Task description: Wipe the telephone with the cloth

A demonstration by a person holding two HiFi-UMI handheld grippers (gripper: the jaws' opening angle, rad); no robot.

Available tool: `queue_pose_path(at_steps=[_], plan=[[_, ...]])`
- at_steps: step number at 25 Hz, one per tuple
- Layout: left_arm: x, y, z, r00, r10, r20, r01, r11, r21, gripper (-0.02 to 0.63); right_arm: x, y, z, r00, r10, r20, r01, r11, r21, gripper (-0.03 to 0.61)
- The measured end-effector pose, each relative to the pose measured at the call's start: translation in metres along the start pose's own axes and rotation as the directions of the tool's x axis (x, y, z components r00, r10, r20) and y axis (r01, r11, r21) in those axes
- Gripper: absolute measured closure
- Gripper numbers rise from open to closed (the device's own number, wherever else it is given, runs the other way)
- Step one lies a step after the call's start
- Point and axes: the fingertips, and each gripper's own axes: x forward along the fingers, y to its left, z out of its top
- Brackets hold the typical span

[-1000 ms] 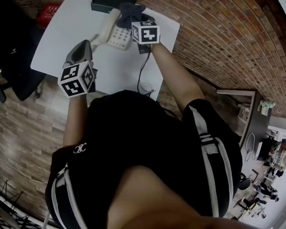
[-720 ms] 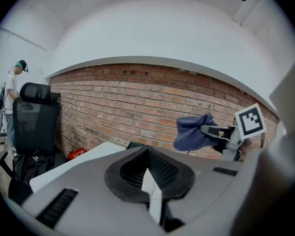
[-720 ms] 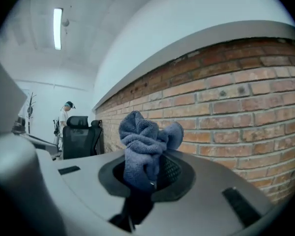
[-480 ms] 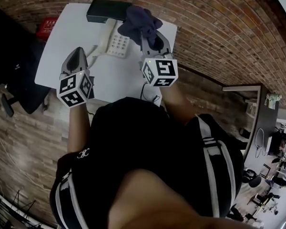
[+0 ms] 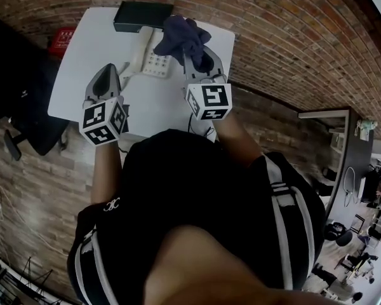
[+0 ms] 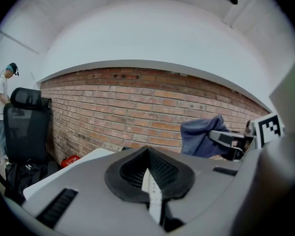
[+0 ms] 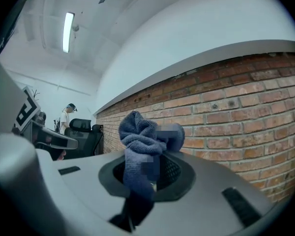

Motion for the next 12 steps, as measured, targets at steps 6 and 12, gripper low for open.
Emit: queue_pose_path(at_steps=[6, 12], plan=[[0.0008, -0.0019, 0.0024, 1.000, -0.009, 0.006, 0.009, 1.000, 0.008, 0.621, 0.0017, 0.0008, 0.0012, 1.000, 0.009, -0.007, -0.009, 1.000, 0.027, 0.540], [0.0004, -0.0076, -0.0011, 1.000, -0.008, 0.000, 0.008, 1.000, 0.007, 0.621, -0.0026, -0.0030, -0.0061, 0.999, 0.019, -0.032, -0.017, 0.998, 0.053, 0.540]])
